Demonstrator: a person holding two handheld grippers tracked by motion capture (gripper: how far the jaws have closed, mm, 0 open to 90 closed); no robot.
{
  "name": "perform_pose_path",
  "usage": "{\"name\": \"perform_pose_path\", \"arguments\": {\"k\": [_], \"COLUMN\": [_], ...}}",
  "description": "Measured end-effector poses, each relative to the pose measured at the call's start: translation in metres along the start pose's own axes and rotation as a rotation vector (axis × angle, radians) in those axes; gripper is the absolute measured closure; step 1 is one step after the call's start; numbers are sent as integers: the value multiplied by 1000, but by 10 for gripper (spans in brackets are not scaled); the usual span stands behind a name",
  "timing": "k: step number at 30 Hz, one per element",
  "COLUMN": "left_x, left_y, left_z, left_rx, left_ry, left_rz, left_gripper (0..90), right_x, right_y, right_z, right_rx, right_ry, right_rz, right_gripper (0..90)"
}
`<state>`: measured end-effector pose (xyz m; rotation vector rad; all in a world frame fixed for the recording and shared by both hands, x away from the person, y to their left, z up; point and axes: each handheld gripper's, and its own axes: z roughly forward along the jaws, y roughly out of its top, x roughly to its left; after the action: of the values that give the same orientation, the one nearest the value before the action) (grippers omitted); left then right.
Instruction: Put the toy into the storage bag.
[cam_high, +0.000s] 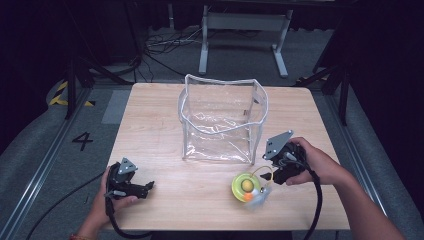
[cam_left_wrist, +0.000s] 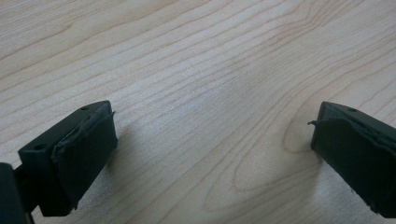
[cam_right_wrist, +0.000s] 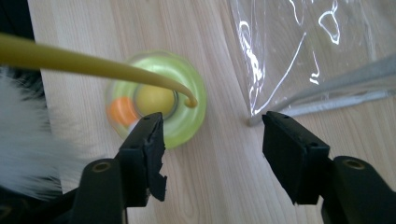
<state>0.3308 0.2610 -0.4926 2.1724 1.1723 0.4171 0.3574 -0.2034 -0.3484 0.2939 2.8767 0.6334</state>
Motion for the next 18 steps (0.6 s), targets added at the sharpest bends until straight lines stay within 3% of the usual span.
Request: {"name": "perform_pose_path", "arguments": {"k": [6,12,18], "left_x": [0,0,0], "left_y": [0,0,0], "left_z": [0,0,0], "left_rx": [0,0,0], "left_ry": [0,0,0], "left_rz": [1,0,0], "left_gripper": [5,5,5], "right_x": [0,-2,1], "right_y": [13,17,17], "right_z": [3,1,-4], "right_rx": [-38,-67,-53], "right_ry": [-14,-2,12], "right_rz": [10,6,2], "right_gripper": [543,748,879]}}
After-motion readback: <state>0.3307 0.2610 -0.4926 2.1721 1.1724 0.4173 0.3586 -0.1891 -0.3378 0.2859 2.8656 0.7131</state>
